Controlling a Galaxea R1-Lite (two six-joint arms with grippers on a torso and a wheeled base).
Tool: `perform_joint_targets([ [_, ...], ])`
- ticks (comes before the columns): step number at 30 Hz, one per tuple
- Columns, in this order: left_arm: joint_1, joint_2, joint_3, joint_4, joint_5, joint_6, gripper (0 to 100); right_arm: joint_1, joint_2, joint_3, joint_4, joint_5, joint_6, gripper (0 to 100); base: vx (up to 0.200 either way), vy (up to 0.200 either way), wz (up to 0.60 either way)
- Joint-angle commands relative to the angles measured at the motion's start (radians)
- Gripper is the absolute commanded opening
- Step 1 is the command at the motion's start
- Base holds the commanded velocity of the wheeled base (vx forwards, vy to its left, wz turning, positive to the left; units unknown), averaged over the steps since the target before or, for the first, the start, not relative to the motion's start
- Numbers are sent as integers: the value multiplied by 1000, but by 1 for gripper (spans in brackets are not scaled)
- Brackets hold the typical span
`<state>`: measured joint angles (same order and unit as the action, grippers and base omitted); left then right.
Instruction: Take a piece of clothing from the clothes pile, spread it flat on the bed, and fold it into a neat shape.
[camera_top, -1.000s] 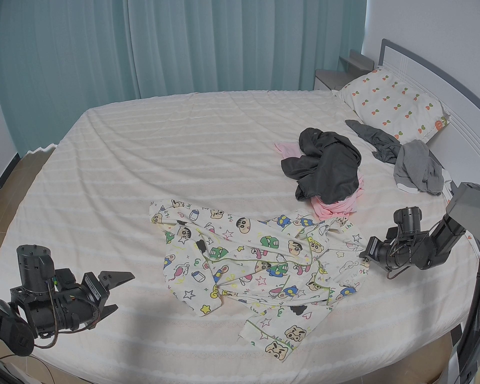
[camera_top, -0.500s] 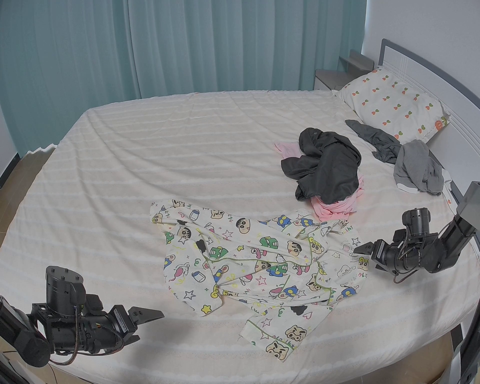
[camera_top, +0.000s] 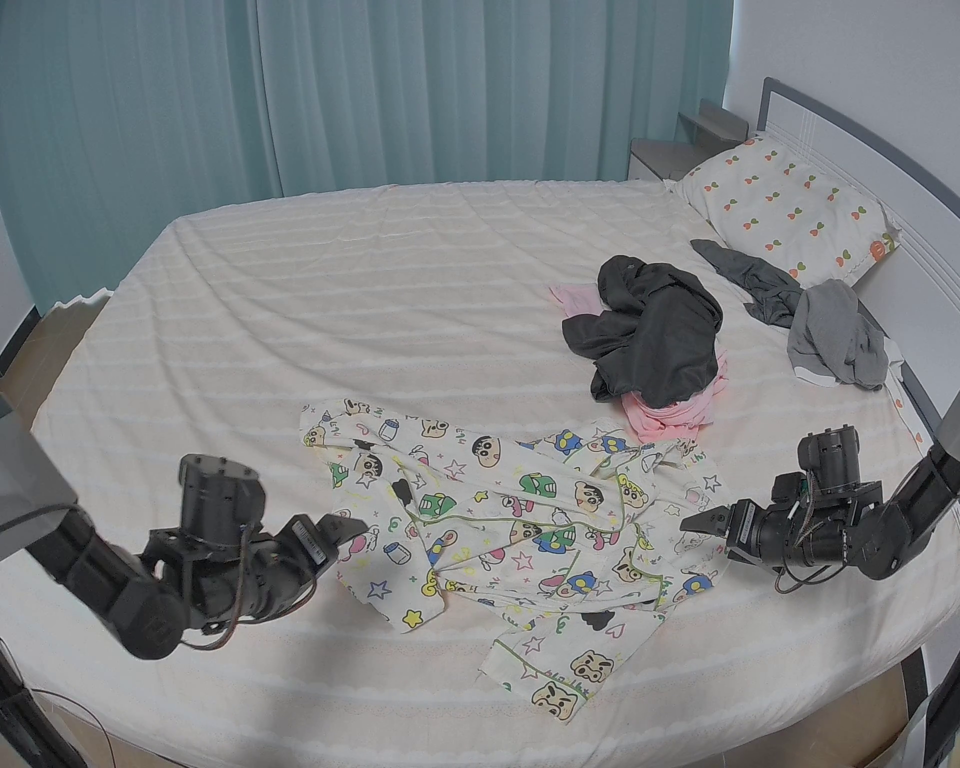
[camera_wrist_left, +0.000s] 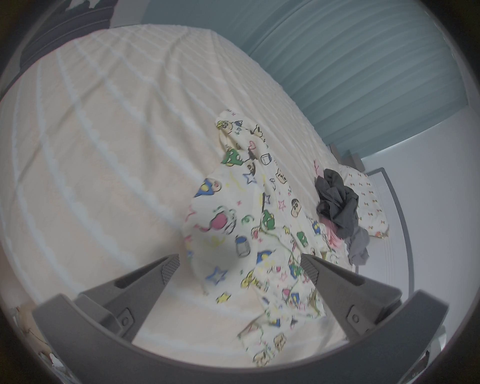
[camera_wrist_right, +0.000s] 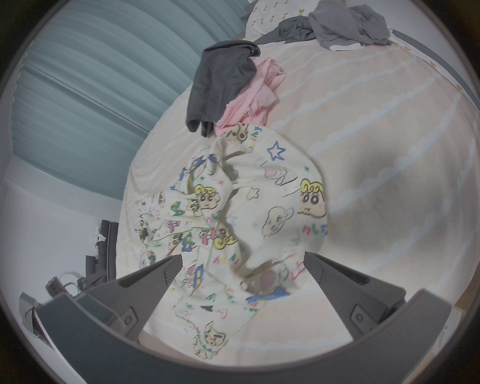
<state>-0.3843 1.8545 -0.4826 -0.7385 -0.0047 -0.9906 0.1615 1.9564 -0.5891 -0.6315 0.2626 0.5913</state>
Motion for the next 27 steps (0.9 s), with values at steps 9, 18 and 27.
perform_joint_targets([
  [9, -180, 315, -309, 100, 207, 1, 100, 70, -361, 377, -260, -161, 156, 100, 0, 0, 0],
  [18, -193, 331, -511, 472, 212, 4, 100, 73, -355, 433, -263, -187, 156, 100, 0, 0, 0],
  [27, -220, 345, -556, 516, 258, 9, 0, 99, -340, 440, -290, -183, 153, 100, 0, 0, 0],
])
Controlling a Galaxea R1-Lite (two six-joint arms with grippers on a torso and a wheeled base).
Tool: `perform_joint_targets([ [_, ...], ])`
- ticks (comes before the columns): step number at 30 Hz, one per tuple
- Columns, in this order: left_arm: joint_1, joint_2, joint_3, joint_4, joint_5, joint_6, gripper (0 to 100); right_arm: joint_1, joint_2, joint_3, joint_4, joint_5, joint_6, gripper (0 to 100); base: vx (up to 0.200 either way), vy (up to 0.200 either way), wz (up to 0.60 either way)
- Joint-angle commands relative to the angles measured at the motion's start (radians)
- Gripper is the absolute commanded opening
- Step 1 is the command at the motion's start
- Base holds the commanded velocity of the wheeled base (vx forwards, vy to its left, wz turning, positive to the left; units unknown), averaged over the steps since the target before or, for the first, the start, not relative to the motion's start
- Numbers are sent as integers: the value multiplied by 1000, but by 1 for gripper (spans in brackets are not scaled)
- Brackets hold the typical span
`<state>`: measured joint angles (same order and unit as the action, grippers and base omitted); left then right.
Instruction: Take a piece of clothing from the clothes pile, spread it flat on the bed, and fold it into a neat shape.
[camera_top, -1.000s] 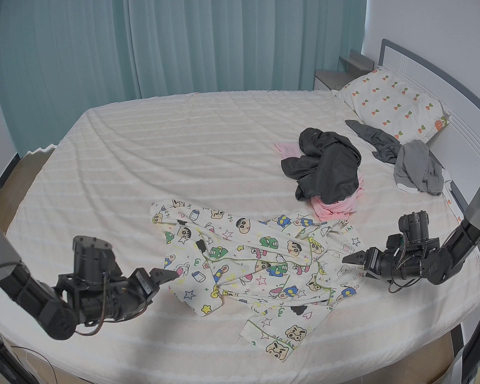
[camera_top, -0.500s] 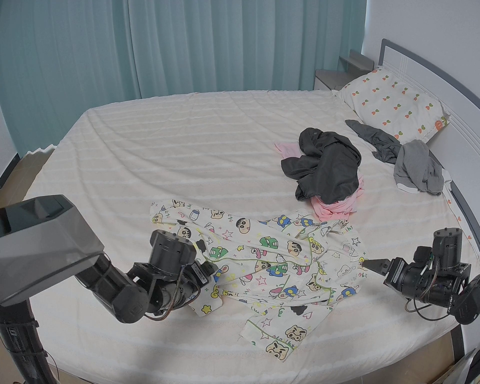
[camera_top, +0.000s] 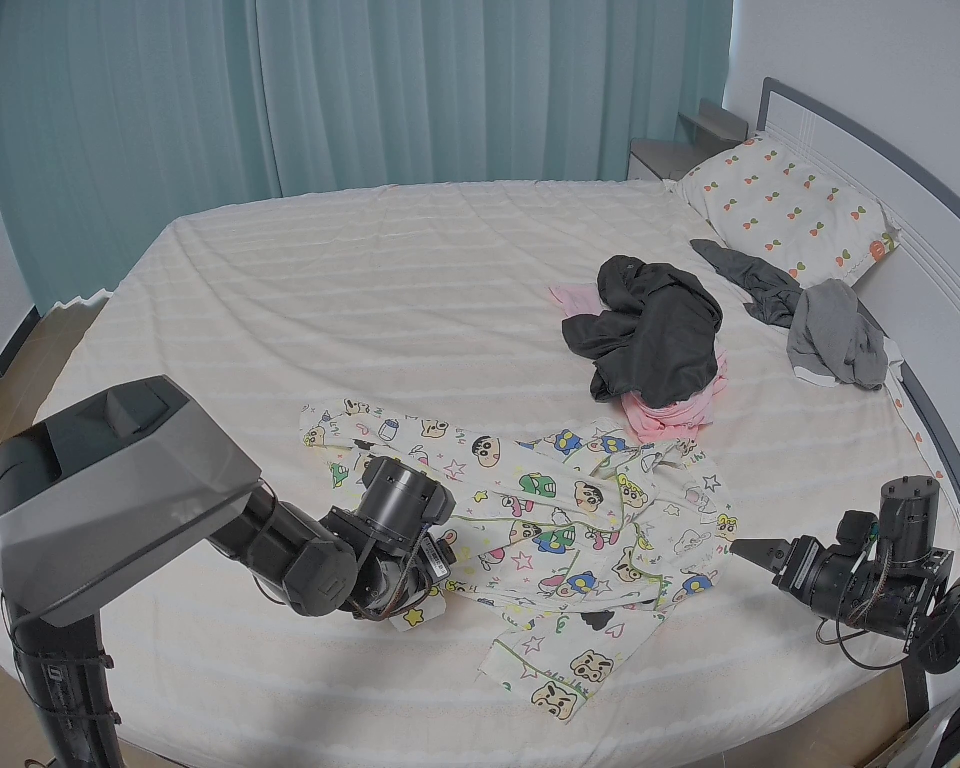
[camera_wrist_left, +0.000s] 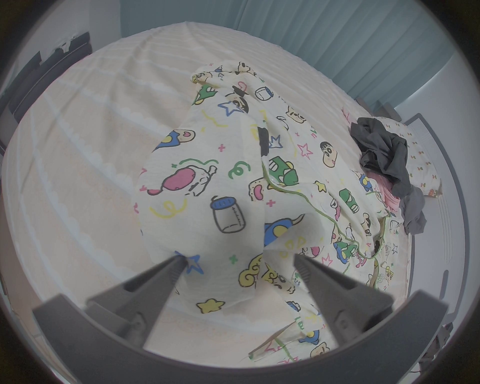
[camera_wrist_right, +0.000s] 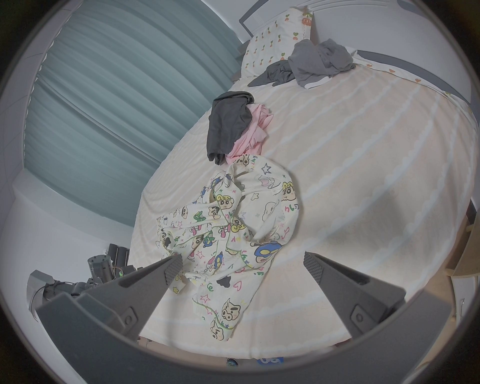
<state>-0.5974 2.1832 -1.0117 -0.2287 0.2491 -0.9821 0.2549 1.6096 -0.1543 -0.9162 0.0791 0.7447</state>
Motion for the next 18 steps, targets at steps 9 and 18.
perform_joint_targets([
  [9, 4, 3, -34, 170, 7, 39, 0, 7, 1, 9, -4, -1, -21, 100, 0, 0, 0],
  [18, 45, -60, -31, 226, -1, 46, 0, 9, 0, 18, -6, -2, -22, 100, 0, 0, 0],
])
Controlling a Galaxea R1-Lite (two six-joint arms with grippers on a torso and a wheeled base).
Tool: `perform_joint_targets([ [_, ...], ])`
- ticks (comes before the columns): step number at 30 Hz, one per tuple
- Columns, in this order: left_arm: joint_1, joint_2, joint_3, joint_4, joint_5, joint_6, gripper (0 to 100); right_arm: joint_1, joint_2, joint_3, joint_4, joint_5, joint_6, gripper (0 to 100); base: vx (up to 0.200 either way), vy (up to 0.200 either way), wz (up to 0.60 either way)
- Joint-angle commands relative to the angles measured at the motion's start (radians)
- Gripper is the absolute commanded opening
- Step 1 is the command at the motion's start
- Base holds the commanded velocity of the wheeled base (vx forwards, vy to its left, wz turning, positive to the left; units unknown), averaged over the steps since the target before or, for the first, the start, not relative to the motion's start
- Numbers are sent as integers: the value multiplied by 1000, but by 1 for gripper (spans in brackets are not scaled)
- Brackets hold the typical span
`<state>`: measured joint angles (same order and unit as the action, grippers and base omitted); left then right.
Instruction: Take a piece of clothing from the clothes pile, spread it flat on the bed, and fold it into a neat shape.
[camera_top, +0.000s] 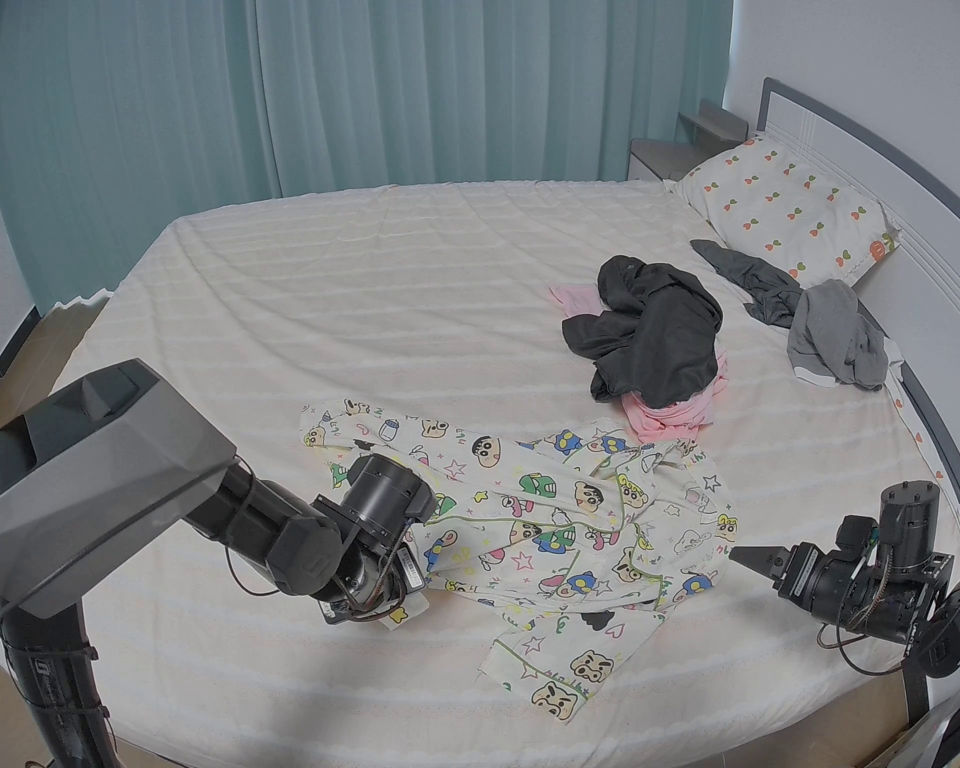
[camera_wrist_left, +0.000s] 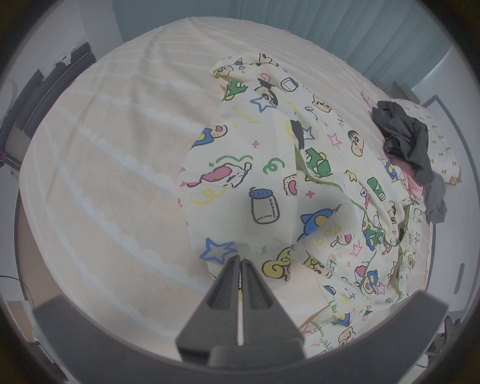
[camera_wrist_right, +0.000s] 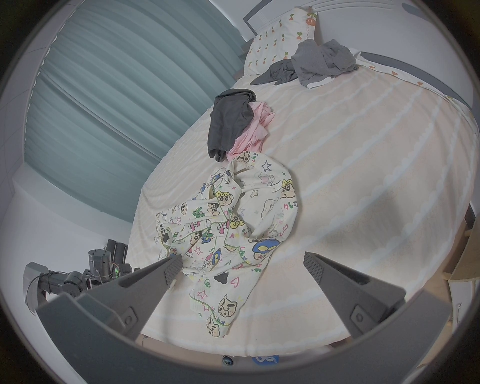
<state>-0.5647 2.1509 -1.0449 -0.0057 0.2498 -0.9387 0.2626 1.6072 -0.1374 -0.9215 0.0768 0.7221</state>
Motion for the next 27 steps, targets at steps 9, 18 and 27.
perform_joint_targets([
  [9, 65, -83, 97, 6, 5, 14, 0, 3, 10, 6, 1, 1, 0, 100, 0, 0, 0],
  [18, 180, -275, 263, -3, -4, 38, 0, 4, 11, 10, 1, 4, -13, 100, 0, 0, 0],
  [27, 279, -348, 433, -63, -63, 54, 0, 3, 26, 9, 0, 20, -13, 100, 0, 0, 0],
])
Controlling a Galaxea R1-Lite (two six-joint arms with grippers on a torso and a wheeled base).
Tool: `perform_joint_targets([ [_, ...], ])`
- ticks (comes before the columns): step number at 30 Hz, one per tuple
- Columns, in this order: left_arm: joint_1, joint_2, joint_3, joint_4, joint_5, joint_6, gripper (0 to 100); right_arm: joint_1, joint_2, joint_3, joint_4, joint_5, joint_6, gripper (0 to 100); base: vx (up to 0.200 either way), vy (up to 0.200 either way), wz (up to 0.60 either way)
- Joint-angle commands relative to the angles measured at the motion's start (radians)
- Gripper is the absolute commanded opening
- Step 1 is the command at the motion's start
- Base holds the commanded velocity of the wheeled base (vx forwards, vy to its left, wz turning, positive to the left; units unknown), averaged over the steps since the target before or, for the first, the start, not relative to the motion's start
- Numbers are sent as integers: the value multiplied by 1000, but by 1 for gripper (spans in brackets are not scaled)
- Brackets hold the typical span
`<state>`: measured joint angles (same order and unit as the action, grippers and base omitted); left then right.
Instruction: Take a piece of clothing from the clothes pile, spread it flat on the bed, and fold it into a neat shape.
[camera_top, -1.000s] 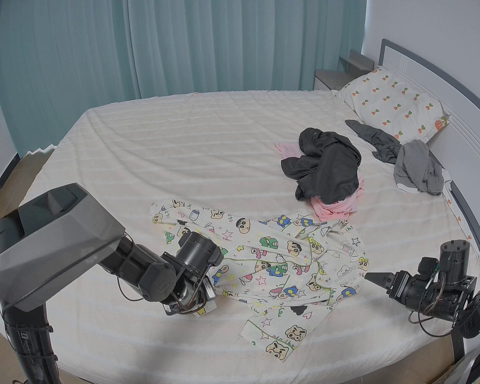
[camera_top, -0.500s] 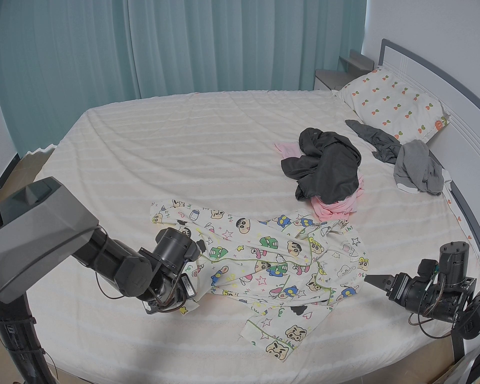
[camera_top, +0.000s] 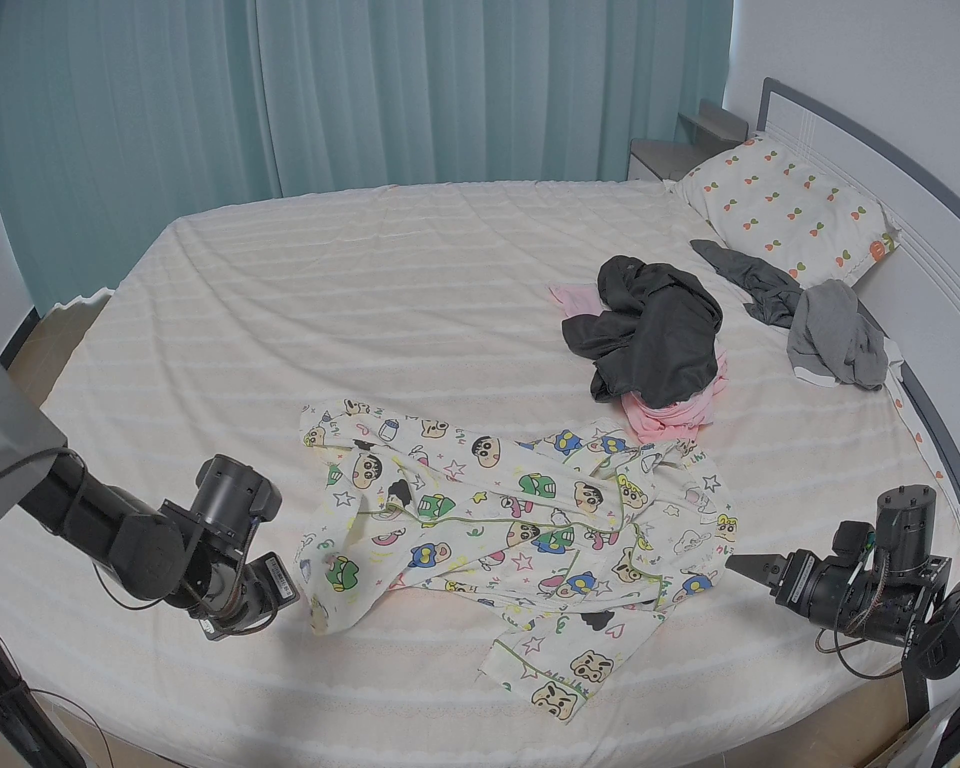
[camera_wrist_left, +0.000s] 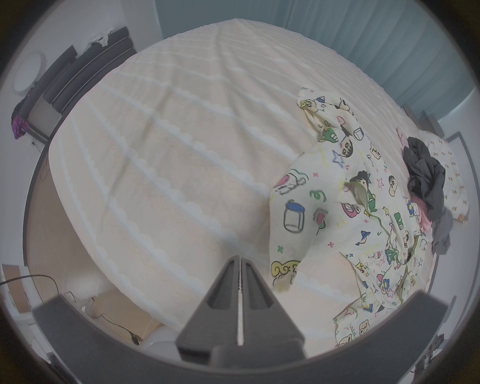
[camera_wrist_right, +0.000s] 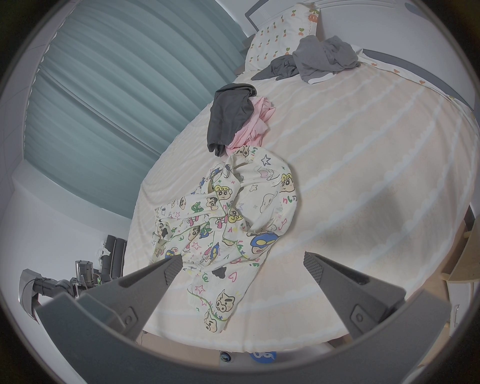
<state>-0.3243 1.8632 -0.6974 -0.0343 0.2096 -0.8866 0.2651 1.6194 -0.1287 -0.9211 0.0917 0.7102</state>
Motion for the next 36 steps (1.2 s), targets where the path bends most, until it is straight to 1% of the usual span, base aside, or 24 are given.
perform_joint_targets([
  [1, 45, -61, 115, -59, -29, 1, 0, 0, 19, 0, -1, 6, -2, 100, 0, 0, 0],
  [4, 65, -61, 185, -139, -39, 0, 0, 0, 22, -2, -1, 8, -2, 100, 0, 0, 0],
  [7, 99, -58, 234, -262, -68, 0, 0, 0, 25, -2, -1, 8, -2, 100, 0, 0, 0],
  [9, 116, -61, 236, -339, -105, -3, 0, 0, 25, -2, -1, 8, -3, 100, 0, 0, 0],
  [11, 119, -62, 234, -360, -118, -3, 0, 0, 25, -2, -1, 8, -3, 100, 0, 0, 0],
  [12, 119, -64, 223, -409, -145, -3, 0, 0, 22, -2, -1, 6, -3, 100, 0, 0, 0],
  [16, 106, -55, 177, -435, -151, -2, 0, 2, 14, 0, -1, 6, -9, 100, 0, 0, 0],
  [17, 88, -38, 136, -437, -151, -2, 100, 5, 14, 1, 1, 5, -21, 100, 0, 0, 0],
  [20, 57, 4, 73, -435, -151, 9, 100, 19, 17, 12, -1, 3, -31, 100, 0, 0, 0],
  [22, 40, 28, 32, -434, -150, 38, 100, 31, 14, 18, -1, 2, -31, 100, 0, 0, 0],
  [24, 22, 54, -1, -431, -150, 86, 100, 43, 13, 18, -1, -1, -31, 100, 0, 0, 0],
  [26, -2, 105, -33, -429, -144, 172, 100, 46, 8, 18, -1, -1, -31, 100, 0, 0, 0],
  [28, -18, 156, -60, -429, -131, 225, 100, 48, 5, 18, -1, 0, -29, 100, 0, 0, 0],
  [31, -32, 232, -112, -426, -82, 287, 100, 59, 4, 18, -1, 0, -29, 100, 0, 0, 0],
  [34, -41, 287, -142, -426, -39, 377, 100, 66, 2, 23, -1, -1, -29, 100, 0, 0, 0],
  [35, -41, 287, -142, -426, -39, 377, 100, 66, 2, 23, -1, -1, -29, 100, 0, 0, 0],
  [36, -45, 318, -157, -420, 16, 466, 100, 68, -1, 24, -1, -1, -29, 100, 0, 0, 0],
])
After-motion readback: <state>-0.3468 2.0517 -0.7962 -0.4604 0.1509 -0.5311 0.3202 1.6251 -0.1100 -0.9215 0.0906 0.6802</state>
